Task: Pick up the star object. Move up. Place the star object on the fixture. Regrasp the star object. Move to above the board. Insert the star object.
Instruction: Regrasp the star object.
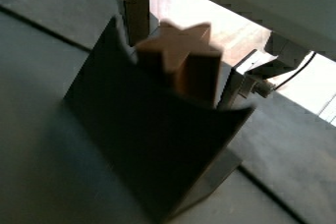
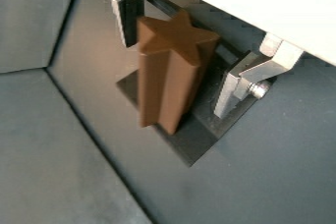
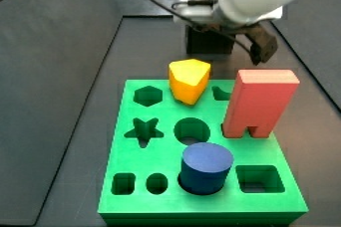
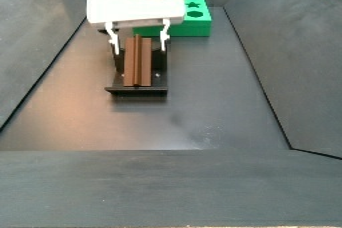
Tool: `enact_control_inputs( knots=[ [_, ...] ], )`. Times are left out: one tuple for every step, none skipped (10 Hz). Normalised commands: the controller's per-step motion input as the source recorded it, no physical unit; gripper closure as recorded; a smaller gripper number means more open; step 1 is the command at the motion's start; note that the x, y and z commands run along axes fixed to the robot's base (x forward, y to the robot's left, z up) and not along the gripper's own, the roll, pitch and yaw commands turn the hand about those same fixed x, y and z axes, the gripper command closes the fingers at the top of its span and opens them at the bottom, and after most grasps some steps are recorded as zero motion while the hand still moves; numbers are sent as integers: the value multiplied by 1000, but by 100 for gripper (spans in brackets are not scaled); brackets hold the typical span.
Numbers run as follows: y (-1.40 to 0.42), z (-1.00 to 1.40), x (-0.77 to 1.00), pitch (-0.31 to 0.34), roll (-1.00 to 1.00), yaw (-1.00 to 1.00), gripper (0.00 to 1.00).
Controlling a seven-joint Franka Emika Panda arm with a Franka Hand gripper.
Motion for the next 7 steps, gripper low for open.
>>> enact_control_inputs(
  knots=[
    [3, -276, 73, 1, 73, -26, 0],
    [-3, -173, 17, 20, 60, -13, 0],
    [-5, -170, 12, 15, 55, -6, 0],
    [-5, -170, 12, 16, 55, 0, 0],
    [-5, -169, 12, 16, 55, 3, 0],
    [-4, -169, 12, 16, 55, 6, 0],
    [0, 0, 0, 0, 0, 0, 100]
  ],
)
